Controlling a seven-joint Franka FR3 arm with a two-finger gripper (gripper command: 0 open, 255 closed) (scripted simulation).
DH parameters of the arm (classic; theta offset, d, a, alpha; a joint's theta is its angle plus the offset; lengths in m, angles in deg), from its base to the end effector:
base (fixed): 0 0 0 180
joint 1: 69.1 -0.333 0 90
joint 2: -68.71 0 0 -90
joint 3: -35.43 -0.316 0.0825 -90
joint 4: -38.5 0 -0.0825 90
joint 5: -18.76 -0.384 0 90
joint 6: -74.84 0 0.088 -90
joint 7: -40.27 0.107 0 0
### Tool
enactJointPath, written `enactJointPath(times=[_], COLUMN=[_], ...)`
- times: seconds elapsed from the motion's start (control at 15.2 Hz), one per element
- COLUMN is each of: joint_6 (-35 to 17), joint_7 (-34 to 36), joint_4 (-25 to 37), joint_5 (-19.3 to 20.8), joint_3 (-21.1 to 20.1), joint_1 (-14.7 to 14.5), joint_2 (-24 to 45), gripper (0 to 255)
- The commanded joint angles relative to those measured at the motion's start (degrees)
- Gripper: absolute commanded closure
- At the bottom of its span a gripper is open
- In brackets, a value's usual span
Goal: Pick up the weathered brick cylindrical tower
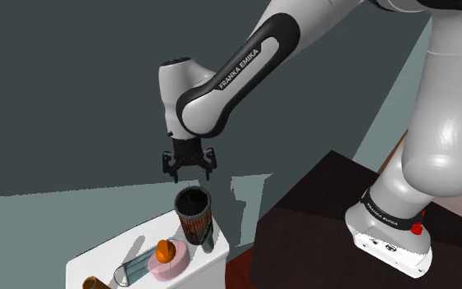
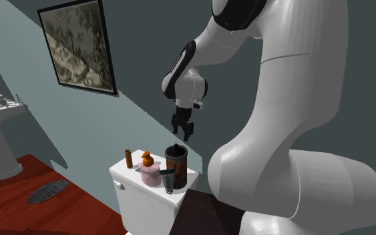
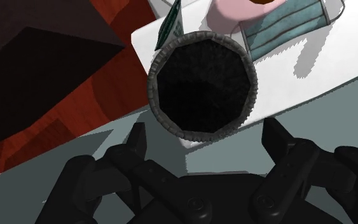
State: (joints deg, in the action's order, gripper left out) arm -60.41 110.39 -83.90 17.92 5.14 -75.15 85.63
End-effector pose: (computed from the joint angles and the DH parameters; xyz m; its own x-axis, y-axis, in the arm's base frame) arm 0.4581 0.3330 0.2832 0.8064 -0.5697 -0.1588 -0.5797 -0.8145 -0.0215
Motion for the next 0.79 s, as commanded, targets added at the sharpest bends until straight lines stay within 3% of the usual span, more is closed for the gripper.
enactJointPath(times=[0.0,0.53,0.59,0.73], joint_6=[-1.4,-5.6,-5.6,-5.6], joint_7=[2.1,3.1,3.0,3.1], joint_4=[1.2,0.8,0.7,0.7], joint_5=[1.4,3.6,3.6,3.6], joint_3=[0.7,2.2,2.1,2.1], joint_1=[-1.1,-2.4,-2.3,-2.4], joint_2=[2.7,6.7,6.6,6.7], gripper=[0,0,255,255])
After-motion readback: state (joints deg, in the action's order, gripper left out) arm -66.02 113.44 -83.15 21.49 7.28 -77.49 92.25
